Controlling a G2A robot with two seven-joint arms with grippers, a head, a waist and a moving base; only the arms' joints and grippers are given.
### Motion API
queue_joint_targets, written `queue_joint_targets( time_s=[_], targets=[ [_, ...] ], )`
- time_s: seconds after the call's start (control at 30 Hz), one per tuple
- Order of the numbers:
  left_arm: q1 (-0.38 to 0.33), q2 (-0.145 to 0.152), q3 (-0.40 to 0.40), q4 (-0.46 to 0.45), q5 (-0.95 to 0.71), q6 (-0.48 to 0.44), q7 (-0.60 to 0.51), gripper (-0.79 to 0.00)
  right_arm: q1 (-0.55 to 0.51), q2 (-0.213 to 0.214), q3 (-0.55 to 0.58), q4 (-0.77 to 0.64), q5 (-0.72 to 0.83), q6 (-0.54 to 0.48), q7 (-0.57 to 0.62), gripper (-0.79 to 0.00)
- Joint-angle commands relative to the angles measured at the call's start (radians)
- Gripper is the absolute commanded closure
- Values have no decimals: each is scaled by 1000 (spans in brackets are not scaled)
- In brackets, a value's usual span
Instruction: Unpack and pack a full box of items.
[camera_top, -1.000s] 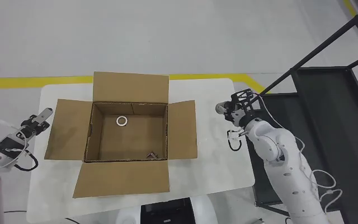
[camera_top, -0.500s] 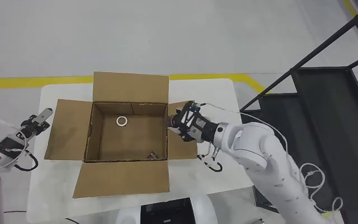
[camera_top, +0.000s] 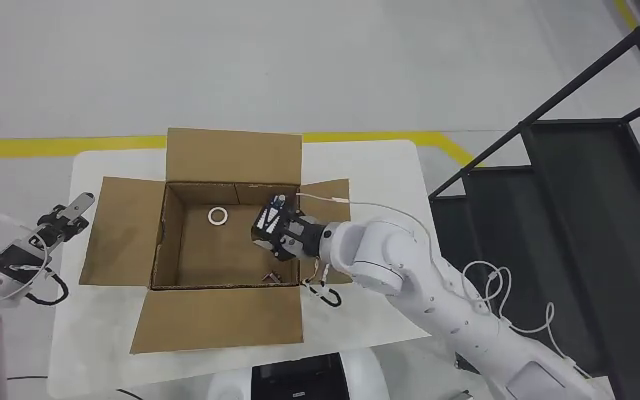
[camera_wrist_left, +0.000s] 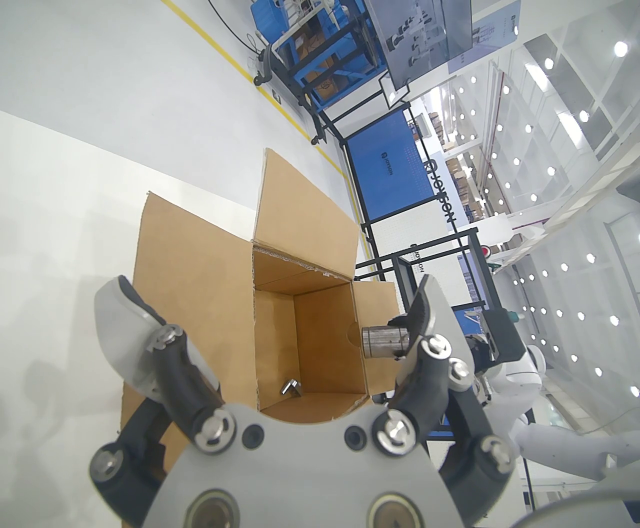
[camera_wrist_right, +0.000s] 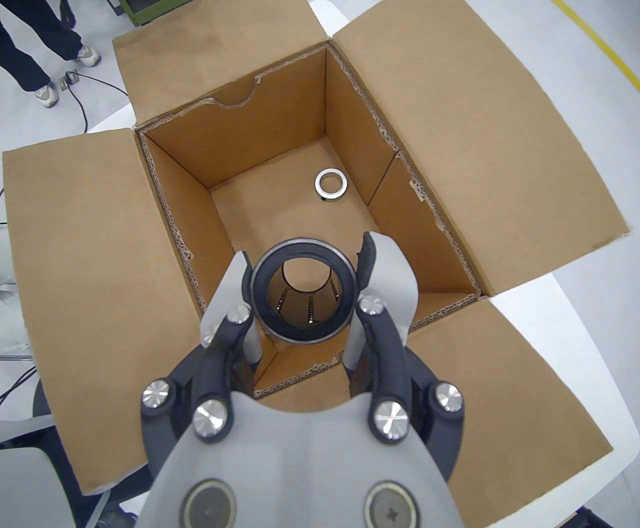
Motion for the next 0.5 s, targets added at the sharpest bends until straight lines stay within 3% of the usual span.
queue_joint_targets(
  time_s=[0.0, 0.33, 0.47],
  targets=[
    [0, 0, 0, 0, 0, 0, 0, -785, 0, 0, 0, 0, 0, 0, 0, 0],
    [0, 0, 0, 0, 0, 0, 0, -785, 0, 0, 0, 0, 0, 0, 0, 0],
    [0, 0, 0, 0, 0, 0, 0, -785, 17, -12, -35, 58, -16, -11, -92, 0]
  ],
)
